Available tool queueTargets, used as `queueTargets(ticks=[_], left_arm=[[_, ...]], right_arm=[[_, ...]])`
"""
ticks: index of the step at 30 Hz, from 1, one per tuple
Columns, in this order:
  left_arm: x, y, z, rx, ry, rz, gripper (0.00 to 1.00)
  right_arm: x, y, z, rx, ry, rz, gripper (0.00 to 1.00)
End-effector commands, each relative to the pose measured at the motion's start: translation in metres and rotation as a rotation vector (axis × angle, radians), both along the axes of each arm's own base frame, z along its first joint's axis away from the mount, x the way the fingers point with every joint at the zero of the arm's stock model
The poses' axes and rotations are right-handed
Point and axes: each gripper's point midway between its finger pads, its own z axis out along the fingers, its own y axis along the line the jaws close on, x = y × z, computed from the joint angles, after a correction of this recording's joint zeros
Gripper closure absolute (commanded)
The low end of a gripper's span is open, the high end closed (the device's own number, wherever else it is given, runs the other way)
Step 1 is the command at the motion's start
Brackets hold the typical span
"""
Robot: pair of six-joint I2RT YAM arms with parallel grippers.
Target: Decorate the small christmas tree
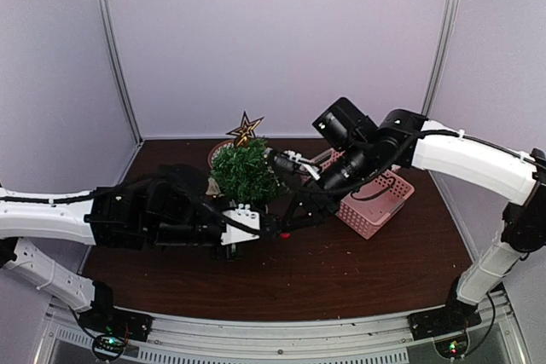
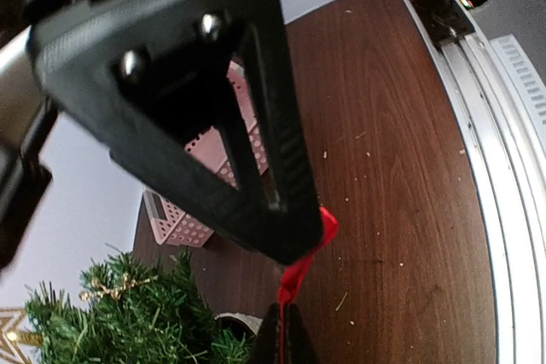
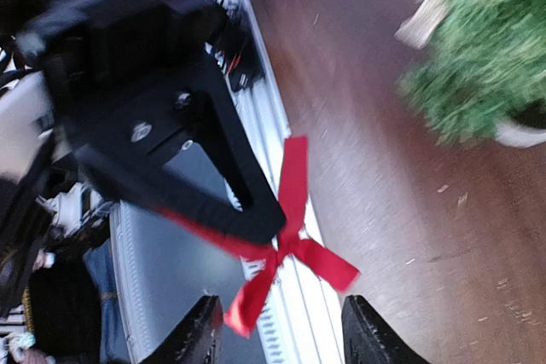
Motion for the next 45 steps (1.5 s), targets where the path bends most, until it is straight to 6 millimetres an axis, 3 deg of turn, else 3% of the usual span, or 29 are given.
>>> queueTargets(ticks=[1, 5, 9, 18, 23, 29, 33, 37, 42, 45], left_arm=[[0.019, 0.007, 0.045, -0.294, 0.116, 0.106, 1.0], [0.041, 0.022, 0.08, -0.591, 0.24, 0.2, 1.0], [0.042, 0.027, 0.101, -0.783, 0.316, 0.19, 1.0], [0.025, 0.03, 0.137, -1.011, 0.403, 0.058, 1.0], [0.02, 0.032, 0.144, -1.043, 0.414, 0.021, 1.0], [0.019, 0.029, 0.146, -1.054, 0.421, 0.002, 1.0], [0.019, 0.029, 0.145, -1.06, 0.424, 0.0, 1.0], [0.02, 0.029, 0.143, -1.058, 0.424, 0.009, 1.0], [0.021, 0.03, 0.142, -1.054, 0.424, 0.019, 1.0], [0.022, 0.03, 0.138, -1.039, 0.425, 0.035, 1.0]], right_arm=[[0.04, -0.016, 0.068, 0.219, -0.225, -0.163, 0.46], [0.048, -0.027, 0.106, 0.403, -0.385, -0.234, 0.43], [0.049, -0.029, 0.131, 0.559, -0.485, -0.264, 0.44], [0.053, -0.01, 0.127, 0.706, -0.568, -0.271, 0.46], [0.046, -0.001, 0.129, 0.792, -0.545, -0.254, 0.46], [0.03, 0.013, 0.145, 0.881, -0.538, -0.183, 0.5], [0.019, 0.02, 0.151, 0.916, -0.522, -0.13, 0.59], [0.014, 0.022, 0.153, 0.928, -0.515, -0.109, 0.8], [0.014, 0.02, 0.155, 0.924, -0.527, -0.118, 1.0], [0.015, 0.018, 0.155, 0.908, -0.536, -0.127, 1.0]])
